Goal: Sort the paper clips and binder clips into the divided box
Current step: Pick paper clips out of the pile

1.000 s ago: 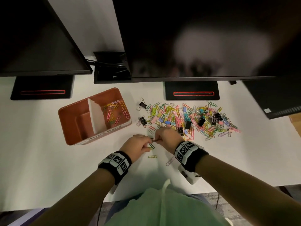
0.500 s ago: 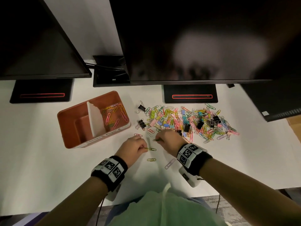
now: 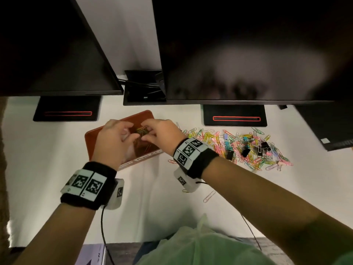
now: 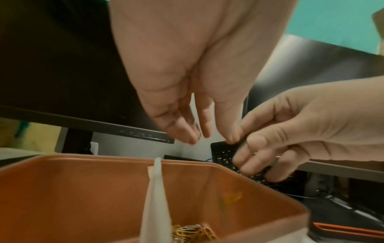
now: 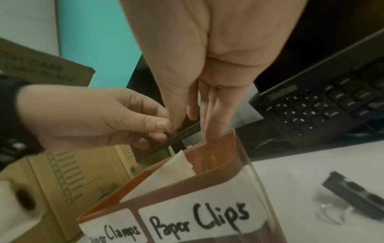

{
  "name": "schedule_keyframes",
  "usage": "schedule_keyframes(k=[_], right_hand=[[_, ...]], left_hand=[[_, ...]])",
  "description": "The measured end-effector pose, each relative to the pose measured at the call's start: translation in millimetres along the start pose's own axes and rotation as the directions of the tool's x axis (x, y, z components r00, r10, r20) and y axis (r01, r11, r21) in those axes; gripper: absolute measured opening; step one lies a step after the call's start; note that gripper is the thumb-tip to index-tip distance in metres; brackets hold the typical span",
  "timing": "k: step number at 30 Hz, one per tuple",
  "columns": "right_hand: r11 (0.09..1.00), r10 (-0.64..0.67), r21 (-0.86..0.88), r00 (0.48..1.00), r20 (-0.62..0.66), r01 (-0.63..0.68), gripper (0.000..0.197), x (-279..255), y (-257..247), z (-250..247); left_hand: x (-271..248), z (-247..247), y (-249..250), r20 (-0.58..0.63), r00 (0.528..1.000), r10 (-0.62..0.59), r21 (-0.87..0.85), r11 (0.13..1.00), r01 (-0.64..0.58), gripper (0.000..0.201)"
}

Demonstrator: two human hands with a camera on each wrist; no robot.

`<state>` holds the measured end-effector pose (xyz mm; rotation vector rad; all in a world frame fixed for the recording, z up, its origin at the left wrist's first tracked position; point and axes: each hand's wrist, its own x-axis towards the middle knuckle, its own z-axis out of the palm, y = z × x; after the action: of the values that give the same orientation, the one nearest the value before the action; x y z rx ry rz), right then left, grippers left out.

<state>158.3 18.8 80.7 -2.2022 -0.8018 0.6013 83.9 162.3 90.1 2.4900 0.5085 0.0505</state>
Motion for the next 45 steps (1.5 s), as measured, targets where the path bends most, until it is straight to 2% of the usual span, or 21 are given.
schedule_keyframes(k=[2,3,6,8,11,13,16,21,27,30,34,37,39,41,43,45], right_hand=[[0.994,-0.049,0.089,0.996,-0.074,0.056,0.031,-12.7,14.1,-6.6],[0.993,-0.046,0.101,0.993,-0.109,0.057,0.027,-20.1,25.1,-12.1],[0.999,0.039,0.040,0.979,-0.202,-0.032,0.022,-40.6,68.7,-34.4],[0.990,0.126,-0.034,0.970,-0.207,-0.136,0.026,-50.1,98.8,-48.7],[0.942,0.277,-0.167,0.955,-0.104,-0.292,0.034,-51.9,131.8,-59.0],[0.922,0.322,-0.218,0.946,-0.030,-0.320,0.038,-47.0,143.1,-58.7],[0.921,0.314,-0.263,0.947,0.061,-0.288,0.042,-39.6,148.9,-51.3],[0.910,0.279,-0.348,0.953,0.119,-0.223,0.044,-40.4,157.2,-40.6],[0.939,0.223,-0.283,0.973,0.065,-0.197,0.016,-55.4,165.2,-37.0],[0.937,0.225,-0.288,0.972,0.061,-0.199,0.015,-58.7,166.3,-37.4],[0.938,0.205,-0.294,0.978,0.045,-0.183,0.017,-62.3,167.3,-36.6],[0.941,0.203,-0.283,0.979,0.025,-0.188,0.016,-65.3,168.4,-38.4],[0.940,0.204,-0.281,0.979,0.010,-0.193,0.015,-67.0,168.4,-40.9],[0.941,0.188,-0.284,0.982,-0.011,-0.184,0.014,-68.9,167.3,-43.9],[0.945,0.172,-0.277,0.985,-0.030,-0.173,0.014,-70.0,165.5,-46.4],[0.948,0.171,-0.267,0.985,-0.037,-0.174,0.015,-70.4,162.4,-48.7]], left_hand=[[-13.1,2.1,8.0,-0.045,0.991,0.125,-0.038,0.991,-0.127,0.026],[-21.1,6.6,13.4,-0.031,0.985,0.170,-0.082,0.982,-0.172,0.025],[-42.4,33.2,32.3,0.102,0.963,0.250,-0.199,0.954,-0.226,0.027],[-48.9,59.6,41.2,0.207,0.934,0.293,-0.222,0.943,-0.246,0.034],[-46.7,101.2,48.5,0.397,0.895,0.206,-0.123,0.978,-0.171,0.055],[-40.6,122.7,49.7,0.453,0.885,0.102,-0.026,0.995,-0.101,0.063],[-31.4,140.9,45.2,0.433,0.900,0.050,0.079,0.993,-0.093,0.061],[-33.3,149.1,30.7,0.389,0.915,0.105,0.091,0.984,-0.151,0.035],[-46.2,138.4,20.5,0.321,0.942,0.103,-0.044,0.995,-0.094,0.020],[-53.6,126.8,14.4,0.257,0.961,0.102,-0.099,0.992,-0.079,0.017],[-68.1,115.2,-10.4,0.209,0.978,0.007,-0.122,0.992,0.019,0.019],[-77.6,113.0,-25.2,0.181,0.982,-0.048,-0.025,0.998,0.054,0.026],[-83.5,110.7,-23.2,0.131,0.991,0.001,0.082,0.997,-0.011,0.036],[-88.0,107.4,-8.8,0.112,0.987,0.112,0.105,0.987,-0.124,0.042],[-87.4,109.7,9.1,0.158,0.964,0.216,0.095,0.968,-0.233,0.042],[-78.9,120.8,20.3,0.271,0.939,0.213,0.126,0.959,-0.254,0.046]])
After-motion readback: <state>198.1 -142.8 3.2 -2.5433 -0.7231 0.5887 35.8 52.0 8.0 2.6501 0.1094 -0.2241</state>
